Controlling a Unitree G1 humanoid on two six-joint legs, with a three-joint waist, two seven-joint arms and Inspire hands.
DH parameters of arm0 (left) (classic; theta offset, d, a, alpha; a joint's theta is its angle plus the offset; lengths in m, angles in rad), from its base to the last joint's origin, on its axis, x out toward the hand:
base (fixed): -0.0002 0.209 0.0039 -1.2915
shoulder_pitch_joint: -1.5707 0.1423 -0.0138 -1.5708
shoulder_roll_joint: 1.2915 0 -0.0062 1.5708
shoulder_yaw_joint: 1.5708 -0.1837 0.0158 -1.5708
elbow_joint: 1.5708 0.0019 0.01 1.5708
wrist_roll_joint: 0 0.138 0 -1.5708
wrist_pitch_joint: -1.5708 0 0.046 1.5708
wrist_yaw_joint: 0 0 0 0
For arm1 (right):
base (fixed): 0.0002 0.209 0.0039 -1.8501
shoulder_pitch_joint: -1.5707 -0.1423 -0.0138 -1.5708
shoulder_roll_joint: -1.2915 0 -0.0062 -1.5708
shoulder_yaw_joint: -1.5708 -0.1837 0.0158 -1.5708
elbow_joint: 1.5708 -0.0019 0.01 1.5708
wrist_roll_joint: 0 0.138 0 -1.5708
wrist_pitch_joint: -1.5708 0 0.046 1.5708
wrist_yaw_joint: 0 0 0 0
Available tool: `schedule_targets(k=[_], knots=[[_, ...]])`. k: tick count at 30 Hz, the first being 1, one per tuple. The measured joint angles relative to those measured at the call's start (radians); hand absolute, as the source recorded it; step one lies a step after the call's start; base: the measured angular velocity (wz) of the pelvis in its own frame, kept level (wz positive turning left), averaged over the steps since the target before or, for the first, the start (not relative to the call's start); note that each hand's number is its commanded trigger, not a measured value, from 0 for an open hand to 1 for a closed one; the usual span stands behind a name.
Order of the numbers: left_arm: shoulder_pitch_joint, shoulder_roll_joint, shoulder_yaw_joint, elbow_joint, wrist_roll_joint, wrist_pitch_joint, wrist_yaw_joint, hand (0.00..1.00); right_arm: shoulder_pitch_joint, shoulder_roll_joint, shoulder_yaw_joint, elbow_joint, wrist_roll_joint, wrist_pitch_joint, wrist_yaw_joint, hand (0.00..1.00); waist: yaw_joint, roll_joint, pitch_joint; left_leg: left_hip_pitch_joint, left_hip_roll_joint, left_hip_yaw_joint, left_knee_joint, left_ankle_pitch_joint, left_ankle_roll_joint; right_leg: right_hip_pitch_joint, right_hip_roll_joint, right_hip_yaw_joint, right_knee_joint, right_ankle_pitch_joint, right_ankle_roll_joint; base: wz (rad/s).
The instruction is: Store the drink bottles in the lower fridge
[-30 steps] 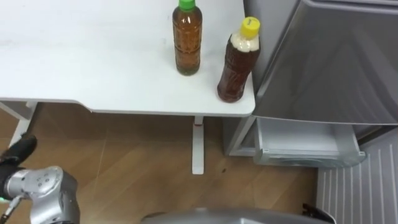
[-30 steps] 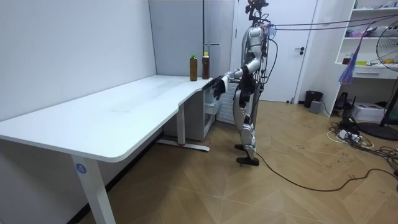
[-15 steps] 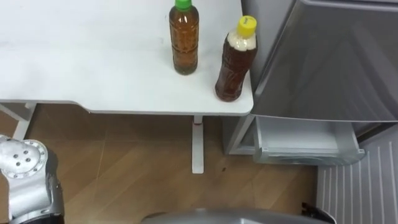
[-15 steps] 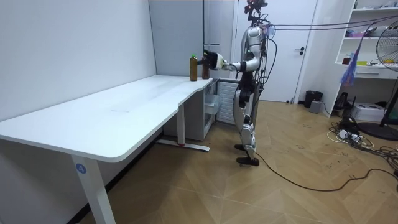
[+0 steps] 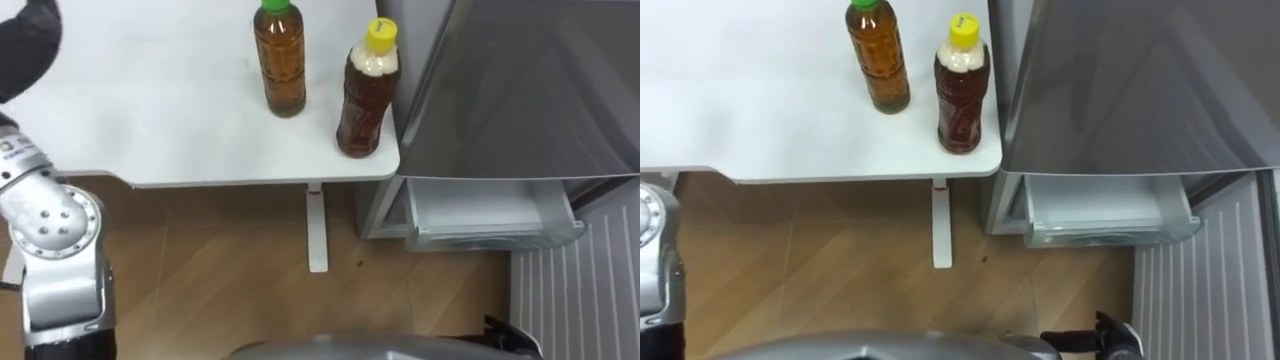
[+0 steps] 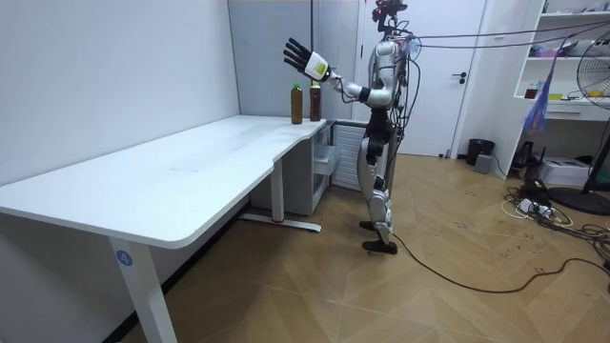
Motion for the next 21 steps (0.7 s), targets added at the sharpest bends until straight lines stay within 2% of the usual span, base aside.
schedule_targets(k=[3, 5, 10, 18, 21], knots=[[-0.009, 0.000, -0.013, -0.039, -0.065, 0.001, -0.070, 0.00, -0.008, -0.004, 0.000, 0.016, 0.012, 0.000, 0.006, 0.00, -0.009, 0.003, -0.0016, -0.001, 0.000, 0.004, 0.001, 0.000, 0.000, -0.004, 0.000, 0.004, 0.001, 0.000, 0.000, -0.03], [-0.041, 0.000, -0.033, -0.052, -0.121, 0.006, -0.143, 0.00, -0.015, -0.006, 0.006, 0.016, 0.014, 0.000, 0.017, 0.00, -0.014, 0.002, -0.0018, -0.005, 0.000, 0.008, 0.001, 0.001, 0.000, -0.008, -0.001, 0.006, 0.001, 0.000, 0.000, 0.00], [-0.064, -0.005, -0.101, -0.052, -0.148, 0.014, -0.257, 0.00, -0.022, -0.006, 0.017, 0.017, 0.018, -0.003, 0.040, 0.00, -0.021, -0.002, -0.0024, -0.003, 0.003, 0.014, 0.000, 0.001, -0.001, -0.008, 0.001, 0.017, 0.000, 0.000, 0.000, -0.02], [-0.077, -0.009, -0.207, -0.053, -0.155, 0.080, -0.430, 0.00, -0.032, -0.009, 0.039, 0.012, 0.018, -0.002, 0.068, 0.00, -0.045, -0.007, -0.0031, 0.006, 0.007, 0.028, -0.002, 0.002, -0.002, -0.007, 0.005, 0.033, 0.000, 0.000, 0.000, -0.05], [-0.096, -0.007, -0.233, -0.053, -0.182, 0.087, -0.479, 0.00, -0.037, -0.009, 0.043, 0.021, 0.027, -0.002, 0.069, 0.00, -0.052, -0.006, -0.0017, 0.005, 0.007, 0.032, -0.003, 0.002, -0.002, -0.009, 0.006, 0.051, 0.000, 0.000, 0.000, -0.07]])
